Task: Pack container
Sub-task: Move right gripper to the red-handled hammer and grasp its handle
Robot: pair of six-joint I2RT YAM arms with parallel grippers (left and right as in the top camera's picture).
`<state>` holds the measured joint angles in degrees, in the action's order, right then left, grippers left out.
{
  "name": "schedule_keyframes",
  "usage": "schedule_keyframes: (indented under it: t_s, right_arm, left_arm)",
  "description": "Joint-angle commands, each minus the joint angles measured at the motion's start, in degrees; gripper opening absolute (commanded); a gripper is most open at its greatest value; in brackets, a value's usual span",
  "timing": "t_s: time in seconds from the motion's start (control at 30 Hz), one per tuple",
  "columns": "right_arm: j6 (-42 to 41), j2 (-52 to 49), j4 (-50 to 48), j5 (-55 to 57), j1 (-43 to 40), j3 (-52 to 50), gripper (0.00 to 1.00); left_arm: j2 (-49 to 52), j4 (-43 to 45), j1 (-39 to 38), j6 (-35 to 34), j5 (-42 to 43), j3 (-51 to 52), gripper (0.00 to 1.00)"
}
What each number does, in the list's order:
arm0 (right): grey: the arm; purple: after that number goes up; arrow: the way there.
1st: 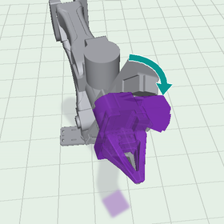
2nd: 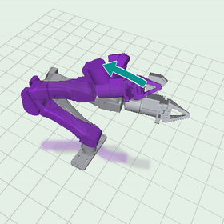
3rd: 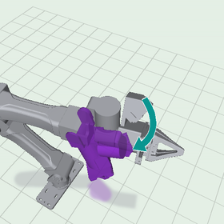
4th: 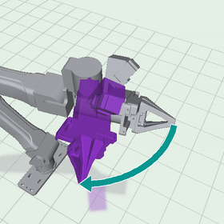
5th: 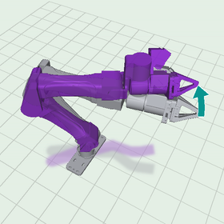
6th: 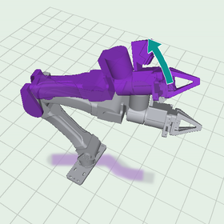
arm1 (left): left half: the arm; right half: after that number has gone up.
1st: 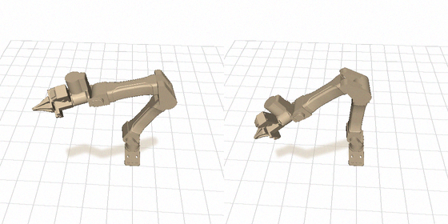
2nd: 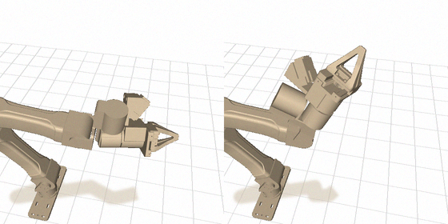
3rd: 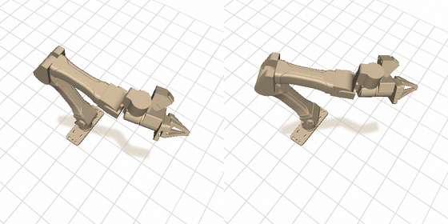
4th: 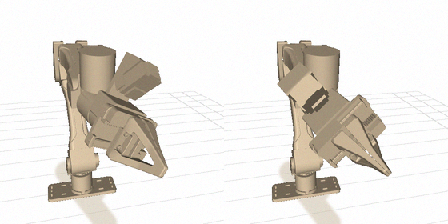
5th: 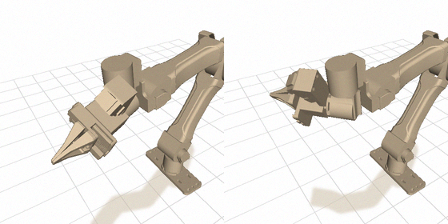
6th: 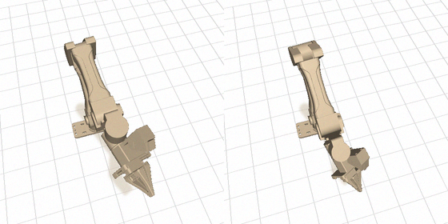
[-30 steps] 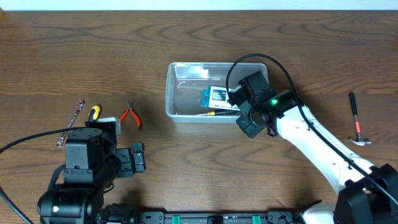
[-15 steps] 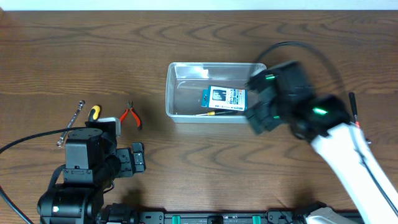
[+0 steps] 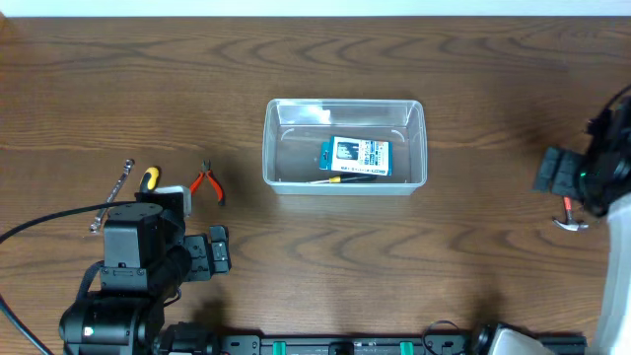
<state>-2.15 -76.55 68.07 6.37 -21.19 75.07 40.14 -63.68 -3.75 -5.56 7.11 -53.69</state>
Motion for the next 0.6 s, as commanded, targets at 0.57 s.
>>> schedule_keyframes:
  t_s: [0.57]
  right_arm:
    - [6.82,-39.15,1.9,-0.5,-12.17,19.96,0.99]
  left_arm:
    - [0.22,-0.59,0.2,0.59,-0.26,-0.92,0.98]
